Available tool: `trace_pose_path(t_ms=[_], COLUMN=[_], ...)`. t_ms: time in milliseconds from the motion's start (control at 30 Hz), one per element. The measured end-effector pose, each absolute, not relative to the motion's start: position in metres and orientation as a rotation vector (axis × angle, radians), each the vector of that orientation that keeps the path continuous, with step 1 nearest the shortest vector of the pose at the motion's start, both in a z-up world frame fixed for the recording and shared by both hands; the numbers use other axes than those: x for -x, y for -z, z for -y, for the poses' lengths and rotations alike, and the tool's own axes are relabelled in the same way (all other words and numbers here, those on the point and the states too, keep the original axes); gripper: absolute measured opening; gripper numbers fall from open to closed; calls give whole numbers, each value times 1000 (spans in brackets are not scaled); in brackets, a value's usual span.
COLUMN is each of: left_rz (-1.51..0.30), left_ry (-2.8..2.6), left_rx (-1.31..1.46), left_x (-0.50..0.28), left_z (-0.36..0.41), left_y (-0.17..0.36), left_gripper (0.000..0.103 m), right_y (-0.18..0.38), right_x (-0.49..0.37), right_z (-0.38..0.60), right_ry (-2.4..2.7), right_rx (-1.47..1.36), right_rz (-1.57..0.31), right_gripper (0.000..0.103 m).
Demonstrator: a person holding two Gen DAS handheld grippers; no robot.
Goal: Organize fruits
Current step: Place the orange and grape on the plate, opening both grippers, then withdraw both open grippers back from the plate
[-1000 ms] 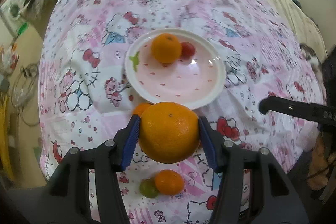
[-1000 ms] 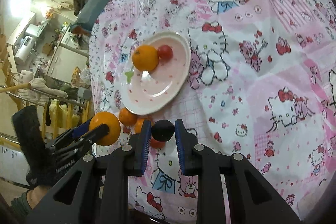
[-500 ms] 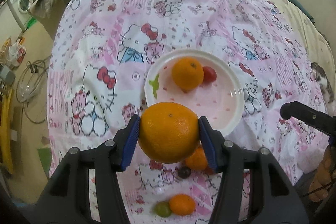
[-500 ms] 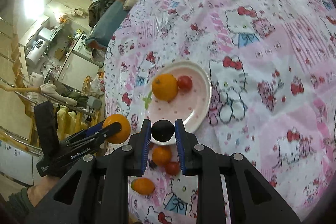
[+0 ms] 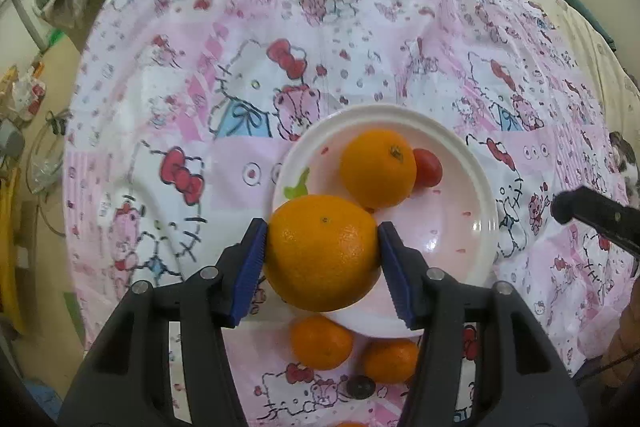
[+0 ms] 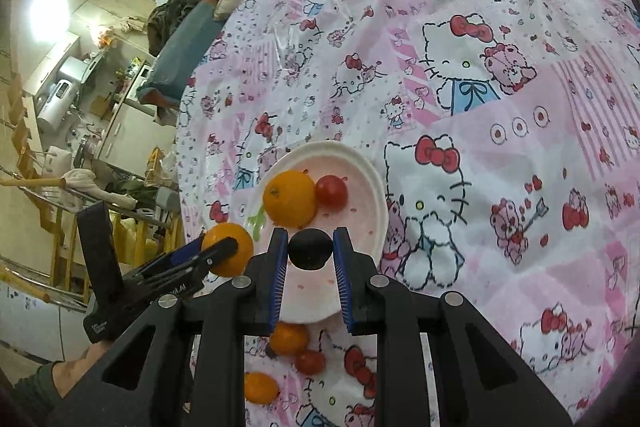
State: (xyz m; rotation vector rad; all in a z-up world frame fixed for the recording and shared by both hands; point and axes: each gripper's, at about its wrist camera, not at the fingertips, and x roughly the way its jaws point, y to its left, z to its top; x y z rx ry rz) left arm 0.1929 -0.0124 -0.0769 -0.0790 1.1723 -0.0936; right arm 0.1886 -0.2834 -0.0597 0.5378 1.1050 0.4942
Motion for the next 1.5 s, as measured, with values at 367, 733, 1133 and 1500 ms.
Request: trace_pose_path(t_ms=[367,733,1133,1500], left_rz=[-1163,-1152,-1127,-1062], left_ry=[121,113,129,119], left_rx=[6,23,-33,-27], left_x=[-221,-228,-226,-214], left_z=[27,29,40,33], left_y=[97,106,95,82], left_gripper=[52,57,80,80], right_y=[82,112,115,102], right_x=[-228,-247,-246,-241], right_z=[259,250,246,248], right_ry=[-491,-470,-468,-452], right_rx=[-468,-443,-439,-412], right_rz=[-1161,-1232,-1244,-1205], right_gripper=[24,24,27,54])
